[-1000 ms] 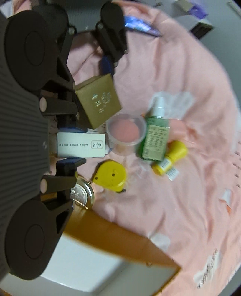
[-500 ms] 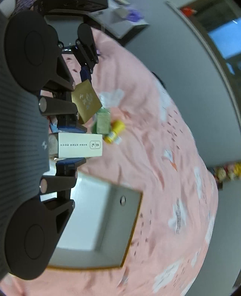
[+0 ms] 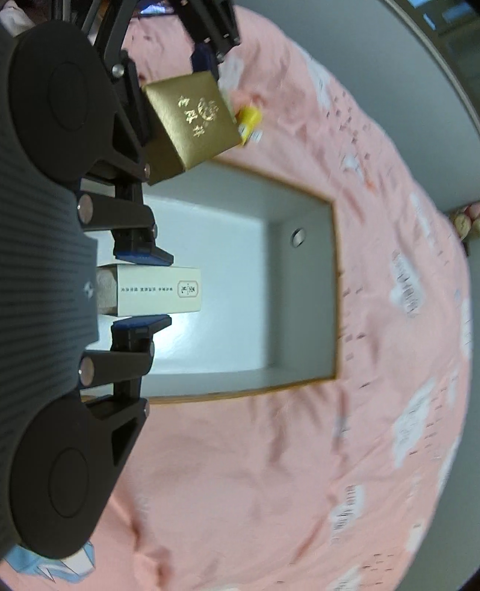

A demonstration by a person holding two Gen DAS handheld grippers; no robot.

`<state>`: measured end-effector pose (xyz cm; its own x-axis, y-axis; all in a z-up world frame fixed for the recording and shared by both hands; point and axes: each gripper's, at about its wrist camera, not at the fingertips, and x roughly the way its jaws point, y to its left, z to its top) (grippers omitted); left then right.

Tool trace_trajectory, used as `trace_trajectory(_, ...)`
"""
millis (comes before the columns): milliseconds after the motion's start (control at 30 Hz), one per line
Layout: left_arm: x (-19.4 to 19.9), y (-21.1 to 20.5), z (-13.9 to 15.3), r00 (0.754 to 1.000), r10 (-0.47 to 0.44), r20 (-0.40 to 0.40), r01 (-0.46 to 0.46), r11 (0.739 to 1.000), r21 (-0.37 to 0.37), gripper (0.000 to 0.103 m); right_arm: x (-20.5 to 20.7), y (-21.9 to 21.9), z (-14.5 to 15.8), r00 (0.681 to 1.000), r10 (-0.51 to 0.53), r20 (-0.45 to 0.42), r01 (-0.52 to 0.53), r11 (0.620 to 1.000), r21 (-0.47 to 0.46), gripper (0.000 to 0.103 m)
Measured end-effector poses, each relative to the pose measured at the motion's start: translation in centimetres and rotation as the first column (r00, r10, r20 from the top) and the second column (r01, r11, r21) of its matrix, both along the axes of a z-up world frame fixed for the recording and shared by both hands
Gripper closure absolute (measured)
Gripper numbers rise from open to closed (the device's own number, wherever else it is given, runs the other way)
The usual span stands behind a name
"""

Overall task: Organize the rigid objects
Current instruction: 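Carry the gold box with the left gripper while the right gripper carries the tube box into the orange box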

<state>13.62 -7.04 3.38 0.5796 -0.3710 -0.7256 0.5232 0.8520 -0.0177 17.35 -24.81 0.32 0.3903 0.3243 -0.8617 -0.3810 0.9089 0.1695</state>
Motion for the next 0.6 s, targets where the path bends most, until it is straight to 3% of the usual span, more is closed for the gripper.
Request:
trace_trajectory(267, 1.4, -2.3, -1.6, 0.987, -0.162, -0.022, 0.163, 0.980, 0.112, 0.035, 1.8, 1.3, -5.8, 0.987, 0.047, -0.154, -0.050, 0.999, -0.015, 0.076)
trace_trajectory(400, 1.7, -3.1, -2.6, 0.981, -0.187, -0.052, 0.193, 0.966, 0.170, 0.035, 2.3, 2.1, -7.3, 0.981, 0.046, -0.187, -0.058, 0.996, -0.061, 0.076)
trace_trajectory(600, 2.4, -4.0, -3.6, 0.969, -0.229, -0.092, 0.243, 0.950, 0.196, 0.035, 2.4, 1.9, -8.1, 0.978, 0.025, -0.209, -0.049, 0.992, -0.113, 0.073)
